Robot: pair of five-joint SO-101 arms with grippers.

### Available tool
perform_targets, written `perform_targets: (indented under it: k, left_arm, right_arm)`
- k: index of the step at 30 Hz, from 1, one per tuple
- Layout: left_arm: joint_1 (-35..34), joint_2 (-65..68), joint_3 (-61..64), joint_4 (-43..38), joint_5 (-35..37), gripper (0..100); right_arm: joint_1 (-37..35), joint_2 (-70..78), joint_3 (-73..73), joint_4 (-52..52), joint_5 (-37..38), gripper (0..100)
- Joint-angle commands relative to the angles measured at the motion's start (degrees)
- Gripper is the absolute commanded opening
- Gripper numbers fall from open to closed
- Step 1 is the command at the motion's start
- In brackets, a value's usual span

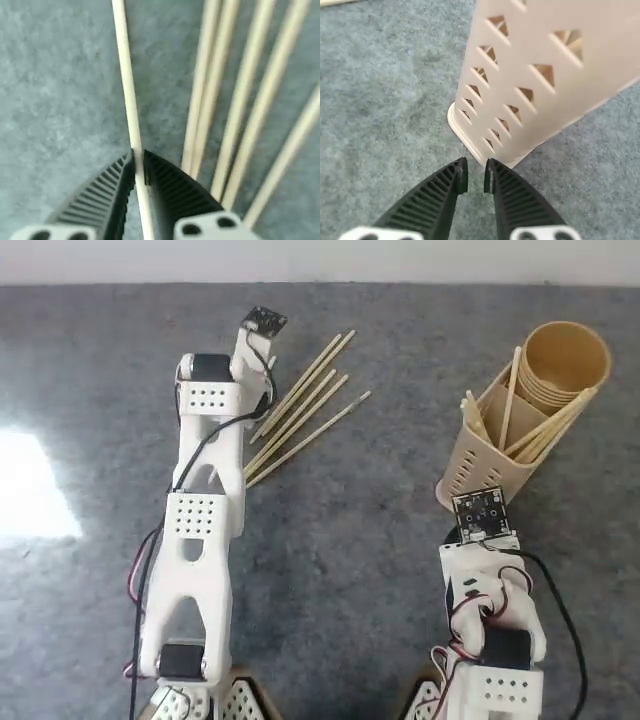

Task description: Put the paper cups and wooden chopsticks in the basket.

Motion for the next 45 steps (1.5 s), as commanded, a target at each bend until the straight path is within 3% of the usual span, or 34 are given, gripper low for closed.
perform_targets:
  k: [1,7,16,27,33,36,41,45]
  left_arm:
    - [0.97,-11.25,5.14,2.11,1.49,1]
    - [4.57,-24.62,27.82,1.93,2.64,1]
    - [14.33,-40.0,45.67,1.67,6.51,1]
    - [23.82,-58.2,70.29,-5.98,10.11,1]
    - [21.89,-66.73,93.23,-20.4,10.11,2]
    - [20.31,-69.36,99.91,-25.93,10.11,7]
    - [20.22,-71.65,104.31,-28.4,9.67,23]
    - [19.96,-72.09,104.31,-27.96,9.58,24]
  right_arm:
    - [-0.48,-0.84,0.88,-0.4,0.53,6.9]
    - [-0.48,-0.84,0.88,-0.4,0.53,6.9]
    - [-0.4,-0.84,0.88,-0.31,0.53,6.9]
    - [-0.31,-0.84,0.88,-0.31,0.53,6.9]
    - [-0.31,-0.84,0.88,0.22,0.53,6.9]
    - [-0.4,-0.84,0.88,0.31,0.53,6.9]
    - [-0.4,-0.84,0.88,0.31,0.53,6.9]
    - [-0.4,-0.84,0.88,0.31,0.53,6.9]
